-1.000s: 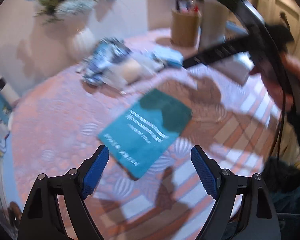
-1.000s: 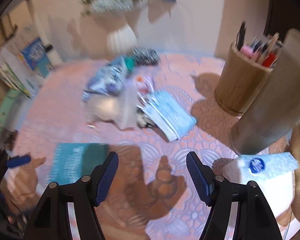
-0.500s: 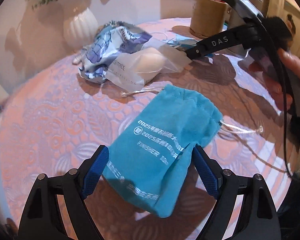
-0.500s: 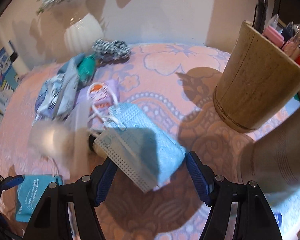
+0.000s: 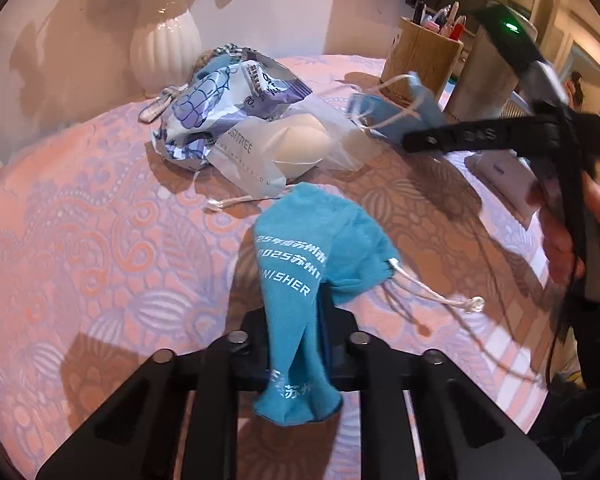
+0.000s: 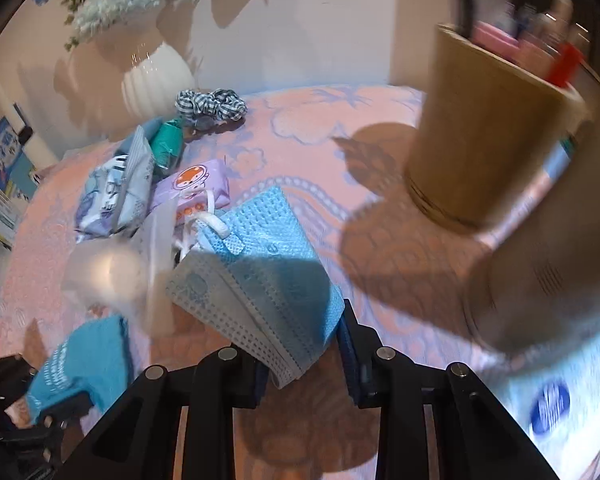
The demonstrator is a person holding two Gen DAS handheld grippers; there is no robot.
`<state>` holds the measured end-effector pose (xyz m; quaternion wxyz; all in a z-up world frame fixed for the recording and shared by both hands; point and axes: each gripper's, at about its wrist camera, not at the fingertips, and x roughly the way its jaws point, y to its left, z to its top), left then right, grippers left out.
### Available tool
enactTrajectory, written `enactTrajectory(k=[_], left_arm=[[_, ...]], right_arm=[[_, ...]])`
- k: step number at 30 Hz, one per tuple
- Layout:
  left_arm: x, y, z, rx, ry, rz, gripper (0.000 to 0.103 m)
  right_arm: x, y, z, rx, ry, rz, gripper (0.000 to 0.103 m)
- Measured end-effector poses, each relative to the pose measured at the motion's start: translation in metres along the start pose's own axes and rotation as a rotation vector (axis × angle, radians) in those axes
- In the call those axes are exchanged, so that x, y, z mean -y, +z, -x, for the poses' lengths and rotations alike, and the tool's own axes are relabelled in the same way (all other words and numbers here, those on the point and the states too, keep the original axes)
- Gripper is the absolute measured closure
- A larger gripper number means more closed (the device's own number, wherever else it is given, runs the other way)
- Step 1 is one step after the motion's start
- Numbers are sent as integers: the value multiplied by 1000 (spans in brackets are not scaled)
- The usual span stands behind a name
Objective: Organize soft objects
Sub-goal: 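Grasp the teal pouch with the left gripper while the right grasps the blue mask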
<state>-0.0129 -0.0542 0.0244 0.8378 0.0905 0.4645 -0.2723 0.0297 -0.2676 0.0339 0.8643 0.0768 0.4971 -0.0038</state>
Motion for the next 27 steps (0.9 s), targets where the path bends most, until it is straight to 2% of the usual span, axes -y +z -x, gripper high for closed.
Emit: enactTrajectory(k=[6, 8, 10, 11, 12, 13, 15, 18, 26, 27], left_arm=[[-10, -17, 29, 47, 17, 109, 91], [-15, -25, 40, 68, 16, 156, 91], [-19, -33, 47, 77, 14, 185, 91], [-21, -36, 50, 81, 16, 196, 91], [-21, -38, 50, 83, 21, 205, 91], [-22, -41, 52, 83, 24, 214, 91], [-26, -48, 55, 83, 19, 237, 91], [-29, -51, 55, 77, 9, 266, 91], [-28, -70, 82, 121, -28, 325, 91], [-27, -71, 87, 131, -22, 327, 91]], right_arm=[[-7, -39, 39, -37, -46, -23, 74], [-12, -54, 45, -65, -7, -23, 70], [-21, -64, 49, -105, 73, 0, 58], [-25, -67, 53, -109, 113, 15, 53], [-30, -73, 62, -91, 146, 44, 43], [-31, -76, 65, -79, 150, 71, 33], [-38, -88, 72, -81, 135, 174, 20], [-38, -102, 75, -91, 161, 240, 20], [-48, -92, 46, -66, 244, 275, 20], [-50, -91, 36, -76, 247, 271, 25]])
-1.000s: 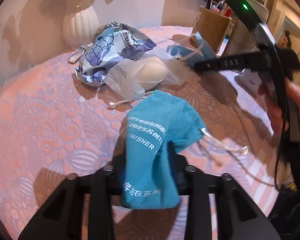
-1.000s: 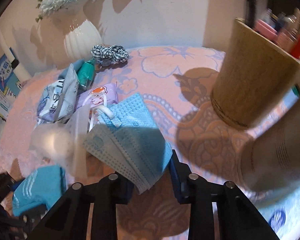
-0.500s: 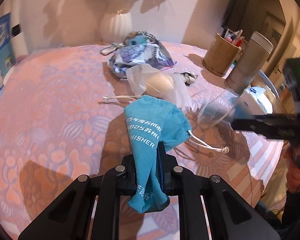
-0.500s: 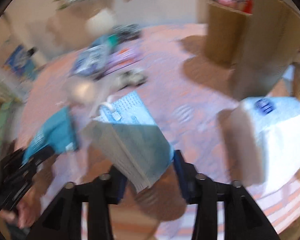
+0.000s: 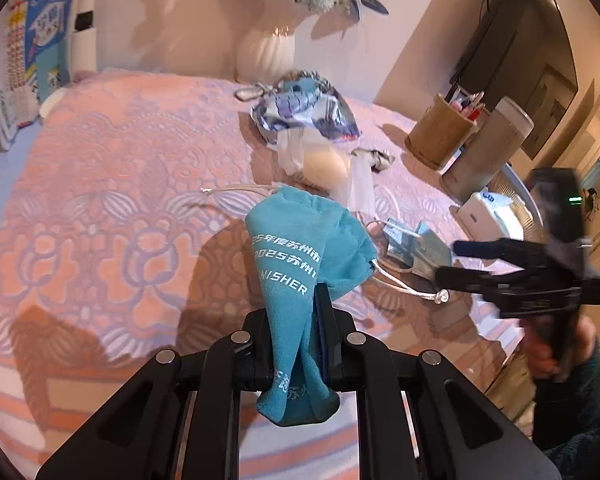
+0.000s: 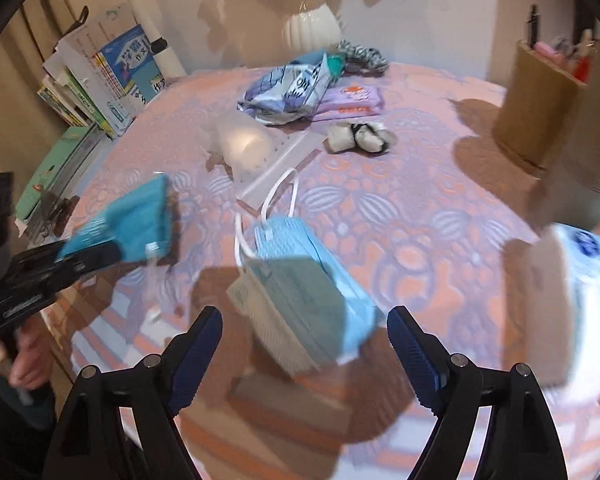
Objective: Organize soft objects
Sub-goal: 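Grasp the teal pouch with the left gripper while the right grasps the blue mask, then carry the pouch and mask to the tray and release both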
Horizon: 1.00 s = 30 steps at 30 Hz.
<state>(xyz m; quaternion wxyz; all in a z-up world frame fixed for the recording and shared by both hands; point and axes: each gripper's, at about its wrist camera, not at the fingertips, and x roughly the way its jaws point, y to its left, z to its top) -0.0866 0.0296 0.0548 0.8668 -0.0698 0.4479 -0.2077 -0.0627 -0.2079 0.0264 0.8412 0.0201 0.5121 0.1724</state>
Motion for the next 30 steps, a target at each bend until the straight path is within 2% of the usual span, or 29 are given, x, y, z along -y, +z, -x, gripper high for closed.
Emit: enactTrajectory(k=[1, 2, 3, 4, 5, 6, 7, 9, 13, 20, 24, 30], left_arm=[[1, 0, 3, 8, 2, 0, 91], [2, 0, 6, 15, 1, -2, 91], [5, 0, 9, 23, 1, -6, 91], [7, 1, 10, 27, 1, -9, 91], [10, 3, 10, 30, -2, -15, 91], [13, 4, 9, 32, -5, -21, 91], [17, 6, 9, 36, -6, -26, 91], [27, 10, 8, 47, -10, -38, 92], [57, 21, 17, 96, -24, -82, 92], [117, 50, 29, 182, -90, -171, 92], [151, 69, 28, 217, -134, -209, 92], [227, 106, 17, 243, -212, -324, 92]], right_arm=[[-1, 1, -5, -5, 2, -5, 33], [-1, 0, -10, -2, -20, -7, 35], [-5, -2, -8, 19, -56, 11, 43], [-8, -3, -8, 23, -84, 26, 59], [-10, -5, -6, 27, -110, 34, 66], [-9, -6, -4, 30, -104, 25, 77], [-5, -7, 0, 36, -74, 0, 83], [4, -10, 11, 60, -42, -50, 85], [22, -11, 44, 126, -38, -120, 85], [44, -17, 126, 301, -78, -193, 85], [69, -27, 171, 390, -131, -248, 85], [124, -48, 229, 493, -241, -365, 85]])
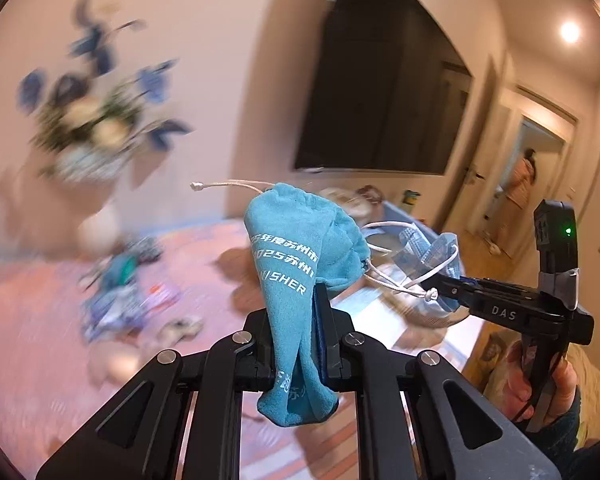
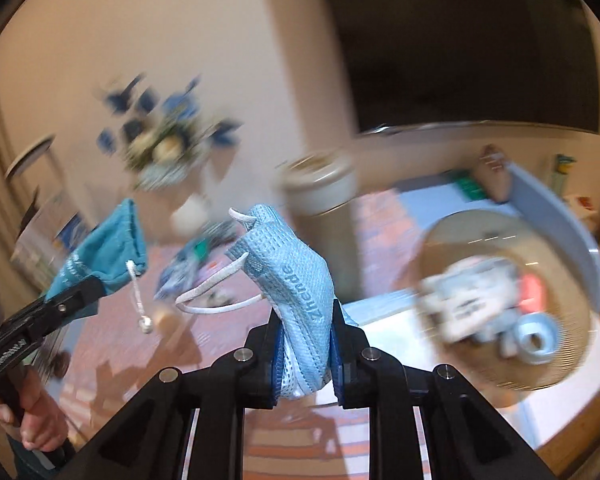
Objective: Organize soft objects
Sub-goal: 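Carry the pouch and mask to the tray and release both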
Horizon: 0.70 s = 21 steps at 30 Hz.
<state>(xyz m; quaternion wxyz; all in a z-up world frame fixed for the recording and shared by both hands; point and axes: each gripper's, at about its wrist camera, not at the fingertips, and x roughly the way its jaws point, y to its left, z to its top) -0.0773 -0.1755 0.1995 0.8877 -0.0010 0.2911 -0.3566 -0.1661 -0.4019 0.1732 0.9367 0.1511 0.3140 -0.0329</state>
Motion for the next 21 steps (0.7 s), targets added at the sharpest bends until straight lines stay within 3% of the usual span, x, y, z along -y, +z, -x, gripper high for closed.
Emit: enactTrajectory(k=[8, 12, 21], left_arm=[[83, 51, -63, -23, -114, -119, 92], [125, 65, -110, -98, -188, -114, 92], [175, 43, -221, -235, -184, -149, 92]], right_arm=[[99, 28, 17, 60, -130, -186, 85], [148, 37, 12, 64, -169, -287, 85], [225, 31, -20, -16, -256, -475, 84]])
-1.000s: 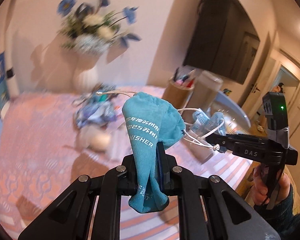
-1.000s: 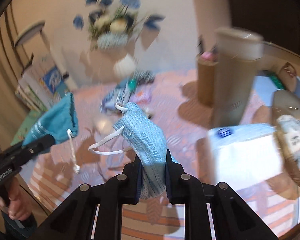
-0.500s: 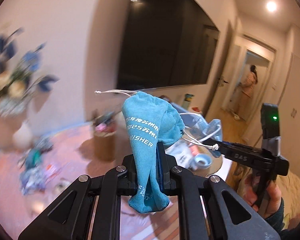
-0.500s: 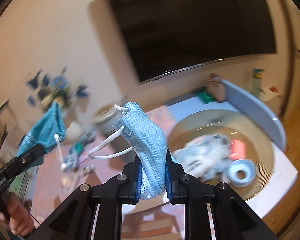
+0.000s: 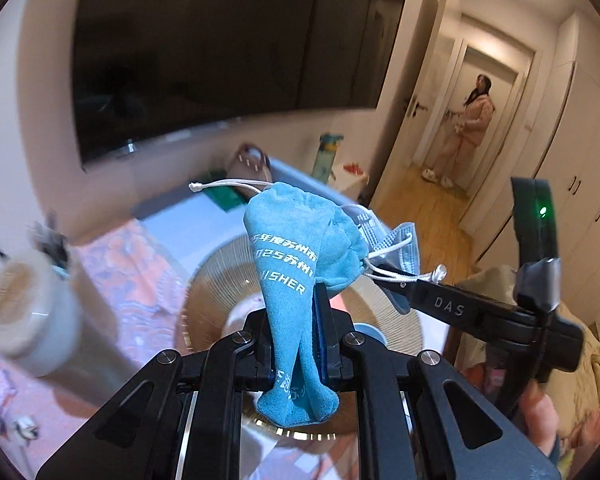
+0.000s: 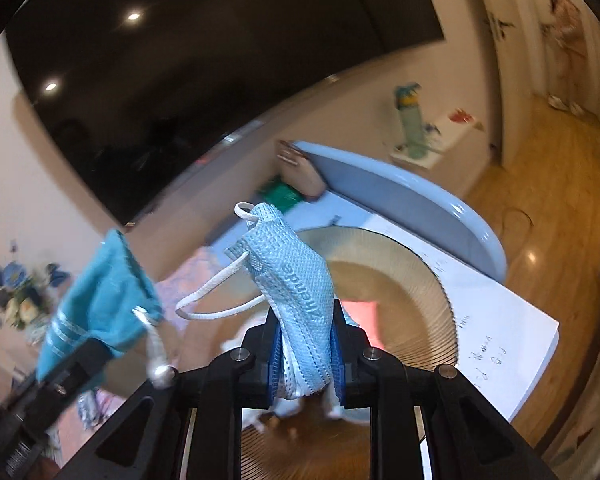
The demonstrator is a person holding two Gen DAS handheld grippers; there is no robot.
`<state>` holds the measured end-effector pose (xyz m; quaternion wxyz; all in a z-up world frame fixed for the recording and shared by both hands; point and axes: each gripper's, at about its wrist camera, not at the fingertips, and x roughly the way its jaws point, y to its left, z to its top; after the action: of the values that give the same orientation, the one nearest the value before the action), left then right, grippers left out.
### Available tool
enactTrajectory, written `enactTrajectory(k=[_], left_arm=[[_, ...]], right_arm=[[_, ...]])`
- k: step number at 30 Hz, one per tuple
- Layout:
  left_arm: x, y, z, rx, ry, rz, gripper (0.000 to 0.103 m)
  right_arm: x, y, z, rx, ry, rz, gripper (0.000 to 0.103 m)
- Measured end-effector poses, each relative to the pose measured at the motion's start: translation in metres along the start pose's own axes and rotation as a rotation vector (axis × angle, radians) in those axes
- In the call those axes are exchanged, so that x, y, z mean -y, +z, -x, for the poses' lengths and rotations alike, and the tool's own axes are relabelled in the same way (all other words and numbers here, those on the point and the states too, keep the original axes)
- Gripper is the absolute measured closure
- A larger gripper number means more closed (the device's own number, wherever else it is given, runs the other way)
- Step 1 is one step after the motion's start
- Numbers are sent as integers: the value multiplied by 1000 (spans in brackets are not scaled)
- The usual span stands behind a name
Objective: Organize soft objects
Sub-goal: 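Carry the pouch and mask to the tray and release both, then return both grippers to the bed toward the soap bar and small white item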
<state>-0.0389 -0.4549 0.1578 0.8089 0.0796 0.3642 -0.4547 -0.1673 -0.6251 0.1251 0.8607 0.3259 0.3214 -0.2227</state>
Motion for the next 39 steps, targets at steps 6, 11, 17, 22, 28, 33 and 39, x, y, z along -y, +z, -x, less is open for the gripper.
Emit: enactTrajectory(k=[6, 11, 17, 22, 28, 33, 39], left_arm=[[-4, -8, -44, -84, -20, 36, 88], [-8, -16, -57, -160, -64, 54, 39], [5, -32, -28, -152, -79, 11, 31], [13, -45, 4, -123, -78, -29, 31], [13, -54, 59, -50, -70, -42, 31], [-9, -64, 112, 1, -55, -1, 26], [-58, -107, 181, 63, 60, 62, 25]], right_arm=[[25, -3, -35, -94, -27, -78, 71], [34, -10, -37, -122, -27, -86, 42], [45, -31, -11, -120, 13, -127, 41], [39, -43, 9, -106, 34, -123, 41], [11, -56, 30, -87, 62, -77, 41], [-20, -67, 48, -68, 96, -21, 41], [-83, -88, 67, -45, 148, 121, 41]])
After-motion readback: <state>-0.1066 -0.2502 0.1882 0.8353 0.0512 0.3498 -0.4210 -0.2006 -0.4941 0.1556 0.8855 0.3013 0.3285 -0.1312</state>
